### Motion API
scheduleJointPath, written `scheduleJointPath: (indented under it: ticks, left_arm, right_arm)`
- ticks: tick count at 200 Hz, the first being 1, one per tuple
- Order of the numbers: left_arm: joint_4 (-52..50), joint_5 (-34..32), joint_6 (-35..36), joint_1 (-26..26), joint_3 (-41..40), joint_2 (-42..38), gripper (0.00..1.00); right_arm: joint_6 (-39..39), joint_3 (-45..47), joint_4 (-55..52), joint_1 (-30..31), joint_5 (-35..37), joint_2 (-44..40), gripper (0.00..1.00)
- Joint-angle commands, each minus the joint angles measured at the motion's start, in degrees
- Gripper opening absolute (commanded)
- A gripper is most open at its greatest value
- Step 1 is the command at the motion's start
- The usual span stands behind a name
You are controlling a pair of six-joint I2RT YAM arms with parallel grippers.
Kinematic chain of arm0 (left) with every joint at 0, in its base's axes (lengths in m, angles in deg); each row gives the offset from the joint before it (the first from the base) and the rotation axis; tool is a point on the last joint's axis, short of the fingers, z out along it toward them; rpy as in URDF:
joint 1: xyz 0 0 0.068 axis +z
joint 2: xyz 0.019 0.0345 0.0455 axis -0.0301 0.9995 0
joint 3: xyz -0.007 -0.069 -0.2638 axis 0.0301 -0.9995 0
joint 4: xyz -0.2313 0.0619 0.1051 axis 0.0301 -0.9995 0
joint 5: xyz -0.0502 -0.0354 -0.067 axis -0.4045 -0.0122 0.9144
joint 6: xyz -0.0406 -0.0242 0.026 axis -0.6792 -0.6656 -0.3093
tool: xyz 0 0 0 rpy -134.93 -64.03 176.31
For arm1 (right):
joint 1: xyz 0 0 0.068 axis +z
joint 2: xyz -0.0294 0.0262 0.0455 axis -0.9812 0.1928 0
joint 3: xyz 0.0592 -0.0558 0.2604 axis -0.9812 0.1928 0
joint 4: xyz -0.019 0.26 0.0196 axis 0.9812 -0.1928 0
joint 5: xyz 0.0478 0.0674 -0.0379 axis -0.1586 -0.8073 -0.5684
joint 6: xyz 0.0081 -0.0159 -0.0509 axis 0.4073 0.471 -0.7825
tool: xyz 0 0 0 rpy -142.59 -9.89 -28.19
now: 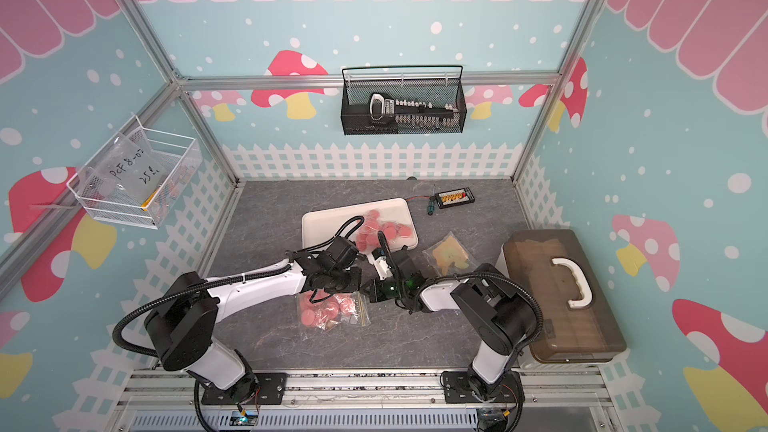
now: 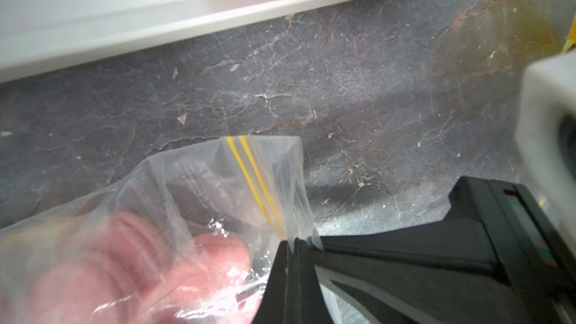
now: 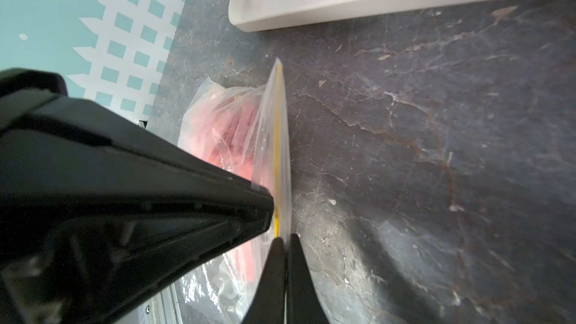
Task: Pour cookies out of the ziploc bag
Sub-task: Open the ziploc bag at the center of the board.
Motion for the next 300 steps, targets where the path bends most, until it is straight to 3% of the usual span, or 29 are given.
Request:
scheduleJointPath:
  ticks: [1,235,253,279,300]
  left_arm:
    - [-0.47,0.35,0.75,-0.05,1.30,-2.24,0.00]
    - [-2.42,1.07,5.32,-0.05,1.91,-7.00,0.00]
    - [-2.06,0.37,6.01,0.04,1.83,-7.81,0.00]
    - [-1.58,0.37,6.20,0.13,1.88,-8.11,0.00]
    - [-1.11,0.13,6.28,0.13,1.75,-8.46,0.00]
  right_arm:
    - [-0.18,-0.60,-3.05,0.41,1.99,0.90,0.00]
    - [0.25,-1.63,-8.02,0.42,4.84,0.29,0.00]
    - [0.86,-1.50,-7.98,0.38,3.74,-0.76,0.09]
    - [2.12,-1.30,-8.11,0.34,2.65,-2.79,0.35]
    - [3.42,-2.09,-9.72,0.27,1.50,-3.75,0.41]
